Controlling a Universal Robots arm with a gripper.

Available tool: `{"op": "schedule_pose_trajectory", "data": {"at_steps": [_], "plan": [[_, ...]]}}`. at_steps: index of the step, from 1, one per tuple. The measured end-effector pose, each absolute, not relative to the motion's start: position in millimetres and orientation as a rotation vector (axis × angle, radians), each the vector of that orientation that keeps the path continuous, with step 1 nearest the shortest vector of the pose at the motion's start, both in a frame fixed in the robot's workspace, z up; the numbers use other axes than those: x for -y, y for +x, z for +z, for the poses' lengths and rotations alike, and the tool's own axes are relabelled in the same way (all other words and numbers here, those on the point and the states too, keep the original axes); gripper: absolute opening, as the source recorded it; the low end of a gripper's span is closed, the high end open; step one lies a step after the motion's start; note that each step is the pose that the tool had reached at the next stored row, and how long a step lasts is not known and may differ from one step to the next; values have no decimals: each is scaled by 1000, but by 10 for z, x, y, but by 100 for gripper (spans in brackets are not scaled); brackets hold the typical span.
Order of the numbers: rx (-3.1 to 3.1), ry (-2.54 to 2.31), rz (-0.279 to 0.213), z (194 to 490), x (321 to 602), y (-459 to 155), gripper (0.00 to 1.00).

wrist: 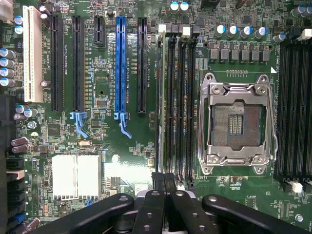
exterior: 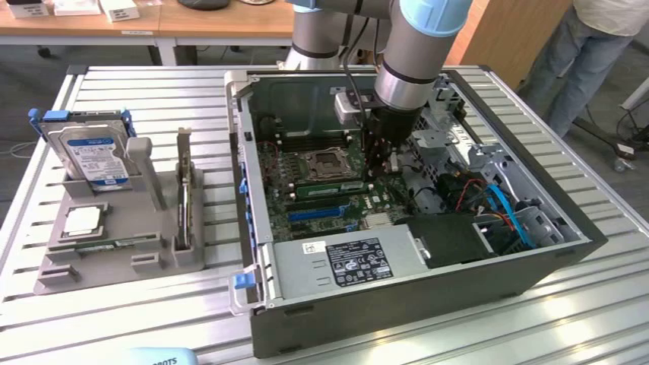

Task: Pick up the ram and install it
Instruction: 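Press down the ram until it locks into place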

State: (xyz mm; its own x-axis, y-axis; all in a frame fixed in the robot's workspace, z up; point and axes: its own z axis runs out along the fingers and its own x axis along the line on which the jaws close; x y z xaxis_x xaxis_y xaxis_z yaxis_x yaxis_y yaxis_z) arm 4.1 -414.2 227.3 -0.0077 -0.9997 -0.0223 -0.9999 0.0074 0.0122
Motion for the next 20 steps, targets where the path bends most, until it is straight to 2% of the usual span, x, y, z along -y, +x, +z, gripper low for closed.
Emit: {"op": "schedule_pose_trajectory", "data": {"at_steps": [20], "plan": [[-2225, -2208, 38, 2243, 4142, 41, 10]]}}
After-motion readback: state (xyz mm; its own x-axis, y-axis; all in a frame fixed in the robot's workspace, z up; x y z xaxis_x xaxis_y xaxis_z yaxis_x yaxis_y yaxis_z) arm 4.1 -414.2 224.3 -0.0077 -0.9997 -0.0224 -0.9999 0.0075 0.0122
